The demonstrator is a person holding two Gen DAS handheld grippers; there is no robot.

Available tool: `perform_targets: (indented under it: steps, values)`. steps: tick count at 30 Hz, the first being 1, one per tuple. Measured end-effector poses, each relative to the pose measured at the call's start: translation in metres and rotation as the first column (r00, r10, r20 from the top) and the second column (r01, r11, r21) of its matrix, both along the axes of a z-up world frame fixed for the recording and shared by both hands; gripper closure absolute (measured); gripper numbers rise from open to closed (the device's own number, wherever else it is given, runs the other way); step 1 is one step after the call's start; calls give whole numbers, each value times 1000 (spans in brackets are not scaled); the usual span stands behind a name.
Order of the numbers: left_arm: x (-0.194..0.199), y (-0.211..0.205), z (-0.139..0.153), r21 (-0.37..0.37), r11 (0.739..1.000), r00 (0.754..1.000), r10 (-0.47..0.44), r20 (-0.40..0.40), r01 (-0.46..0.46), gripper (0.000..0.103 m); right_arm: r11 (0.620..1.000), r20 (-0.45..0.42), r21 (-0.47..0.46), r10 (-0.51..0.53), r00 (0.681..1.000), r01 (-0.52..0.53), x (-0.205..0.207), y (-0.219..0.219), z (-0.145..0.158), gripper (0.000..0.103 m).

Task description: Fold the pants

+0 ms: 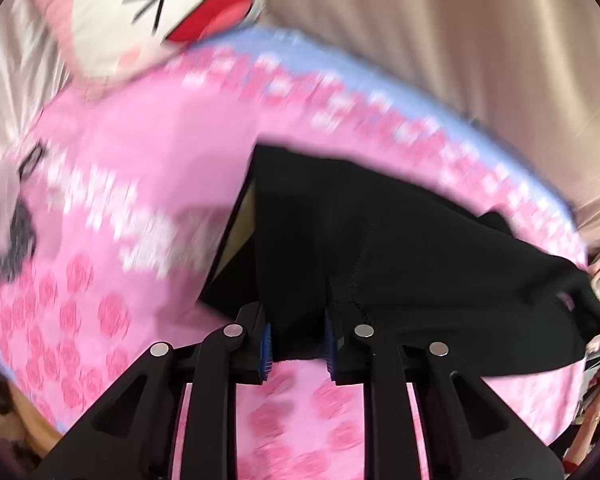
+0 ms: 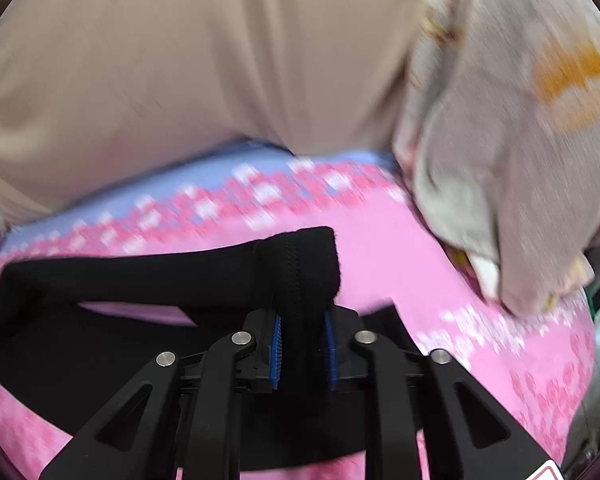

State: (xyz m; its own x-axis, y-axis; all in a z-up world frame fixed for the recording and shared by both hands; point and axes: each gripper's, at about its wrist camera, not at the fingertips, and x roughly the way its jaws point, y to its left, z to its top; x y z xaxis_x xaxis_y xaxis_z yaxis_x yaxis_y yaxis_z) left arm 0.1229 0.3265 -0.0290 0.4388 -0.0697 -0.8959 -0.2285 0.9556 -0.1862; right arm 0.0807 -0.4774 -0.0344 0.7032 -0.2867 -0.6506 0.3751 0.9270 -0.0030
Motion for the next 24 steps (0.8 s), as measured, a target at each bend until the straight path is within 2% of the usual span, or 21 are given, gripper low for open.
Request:
perform_targets:
  steps: [2, 3, 5, 6, 7, 8, 9, 10, 11, 12, 15, 18, 20, 21, 22, 24]
  values:
    - [-3, -1, -26, 50, 999, 997, 9, -79, -5, 79, 999, -33, 5, -33, 999, 33, -6, -11, -15, 73]
    - [-6, -2, -31, 69, 998, 996, 10, -91, -4, 77, 998, -35, 12, -53, 998, 54, -13, -18, -19, 71]
    - [-14, -7, -24, 126, 992, 997, 24, -72, -15, 75, 995, -19, 37, -90, 996, 90, -30, -30, -15, 65]
    - [-20, -10, -11, 164, 986, 999, 31, -42, -24, 71, 994, -3, 38, -104, 995, 104, -40, -33, -9, 59]
    - [-27, -12, 6, 200, 979, 999, 45, -1, -44, 57, 993, 10, 35, -111, 994, 111, -48, -35, -4, 50]
    - [-31, -14, 16, 226, 973, 998, 52, 24, -56, 48, 992, 28, 25, -121, 992, 120, -59, -36, 3, 44]
    - [-37, -18, 34, 283, 956, 996, 60, 73, -78, 29, 991, 44, 12, -134, 990, 134, -69, -36, 10, 41]
    - [-42, -23, 49, 337, 936, 991, 66, 115, -101, 18, 990, 64, 1, -143, 988, 144, -79, -37, 18, 40]
    - [-46, -30, 63, 378, 918, 985, 67, 157, -123, 17, 989, 87, 4, -149, 985, 150, -90, -39, 25, 40]
    - [-45, -35, 72, 385, 914, 982, 63, 178, -128, 17, 988, 100, 14, -156, 983, 155, -97, -40, 29, 39]
    - [-37, -61, 89, 357, 929, 976, 16, 217, -95, 17, 983, 119, 94, -170, 978, 160, -107, -49, 31, 35]
    - [-25, -109, 86, 345, 939, 973, -72, 219, -8, 17, 966, 118, 234, -144, 983, 113, -97, -55, 20, 35]
    - [-19, -142, 80, 319, 945, 966, -144, 213, 70, 17, 970, 102, 226, -113, 988, 87, -86, -49, 13, 35]
    - [-19, -155, 76, 305, 947, 963, -172, 208, 103, 17, 983, 63, 168, -87, 994, 76, -73, -43, 5, 35]
    - [-17, -169, 72, 293, 946, 958, -200, 203, 136, 17, 988, 30, 141, -70, 997, 65, -63, -40, -3, 37]
    - [-13, -198, 62, 274, 940, 947, -261, 188, 205, 17, 989, -22, 143, -19, 1000, 22, -43, -40, -17, 99]
